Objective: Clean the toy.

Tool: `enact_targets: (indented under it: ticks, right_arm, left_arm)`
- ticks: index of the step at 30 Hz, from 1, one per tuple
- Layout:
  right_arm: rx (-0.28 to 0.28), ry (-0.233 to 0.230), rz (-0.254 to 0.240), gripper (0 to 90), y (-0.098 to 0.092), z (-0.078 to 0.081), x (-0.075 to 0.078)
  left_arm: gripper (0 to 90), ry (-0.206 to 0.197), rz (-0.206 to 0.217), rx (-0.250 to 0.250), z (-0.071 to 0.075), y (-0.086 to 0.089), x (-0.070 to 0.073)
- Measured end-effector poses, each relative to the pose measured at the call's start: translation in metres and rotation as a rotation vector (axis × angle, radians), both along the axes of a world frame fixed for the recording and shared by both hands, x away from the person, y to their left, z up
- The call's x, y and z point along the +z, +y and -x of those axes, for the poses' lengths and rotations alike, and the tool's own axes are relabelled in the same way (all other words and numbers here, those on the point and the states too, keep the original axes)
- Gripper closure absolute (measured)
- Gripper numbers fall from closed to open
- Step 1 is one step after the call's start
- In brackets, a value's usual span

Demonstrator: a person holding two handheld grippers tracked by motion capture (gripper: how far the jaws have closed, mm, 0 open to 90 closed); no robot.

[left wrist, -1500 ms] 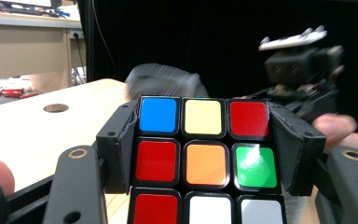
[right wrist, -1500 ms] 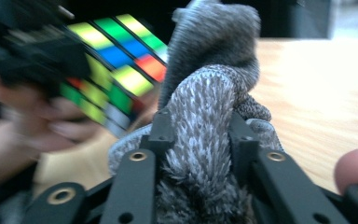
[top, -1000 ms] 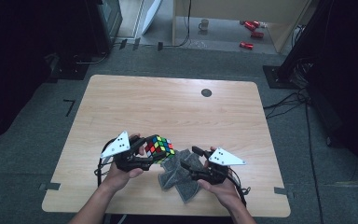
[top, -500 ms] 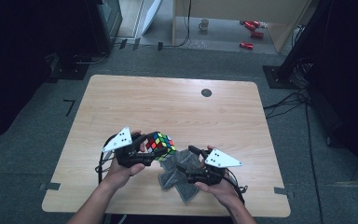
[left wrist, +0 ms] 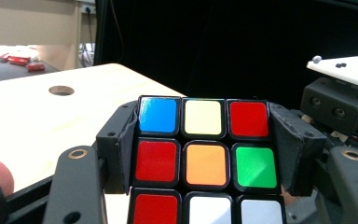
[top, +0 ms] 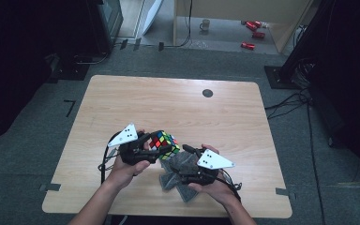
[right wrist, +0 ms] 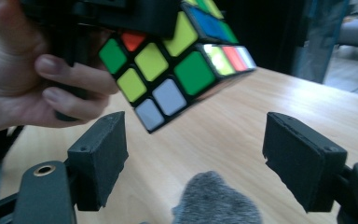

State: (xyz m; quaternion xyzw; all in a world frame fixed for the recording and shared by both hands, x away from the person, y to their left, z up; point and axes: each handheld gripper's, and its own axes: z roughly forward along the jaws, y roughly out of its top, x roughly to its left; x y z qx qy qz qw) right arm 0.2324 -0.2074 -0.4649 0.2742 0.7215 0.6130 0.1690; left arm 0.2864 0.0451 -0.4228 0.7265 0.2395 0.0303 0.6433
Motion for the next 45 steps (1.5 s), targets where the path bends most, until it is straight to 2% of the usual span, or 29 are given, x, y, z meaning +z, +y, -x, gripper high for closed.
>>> enact_targets:
  ticks: [2,5,7,10,17,21,25,28,32,42,45]
  right_arm:
    - [0.014,0.011,-0.018,23.5,0.0,0.001,0.001]
    - [0.013,0.007,-0.016,23.9,-0.002,0.0,0.001]
    - [0.031,0.014,-0.019,23.8,-0.004,0.001,0.002]
    - [0.089,0.03,-0.03,23.3,-0.006,0.002,0.003]
    - [0.204,0.055,-0.052,22.6,-0.007,0.003,0.003]
    - [0.268,0.057,-0.046,29.9,-0.008,0.004,0.003]
    - [0.319,0.075,-0.049,27.5,-0.008,0.005,0.003]
    - [0.332,0.076,-0.045,30.6,-0.008,0.005,0.002]
    - [0.346,0.077,-0.041,32.7,-0.009,0.006,0.003]
    - [0.364,0.093,-0.049,34.4,-0.01,0.005,0.002]
    - [0.364,0.089,-0.053,34.5,-0.011,0.006,0.003]
  left_arm:
    - [35.3,-0.004,0.008,-0.012,0.001,0.001,-0.001]
    - [35.2,-0.018,0.045,-0.072,0.002,0.006,-0.003]
    - [35.3,-0.025,0.061,-0.133,0.003,0.009,-0.005]
    - [35.3,-0.045,0.056,-0.19,0.006,0.01,-0.005]
    - [35.2,-0.035,0.054,-0.326,0.008,0.007,-0.01]
    - [35.2,-0.027,0.06,-0.378,0.007,0.007,-0.013]
    - [35.3,-0.033,0.038,-0.428,0.009,0.006,-0.015]
    - [35.2,-0.038,0.025,-0.432,0.009,0.005,-0.016]
    - [35.2,-0.033,0.028,-0.448,0.008,0.006,-0.017]
    - [35.0,-0.011,0.035,-0.467,0.006,0.006,-0.018]
    - [34.8,-0.016,0.035,-0.466,0.006,0.006,-0.017]
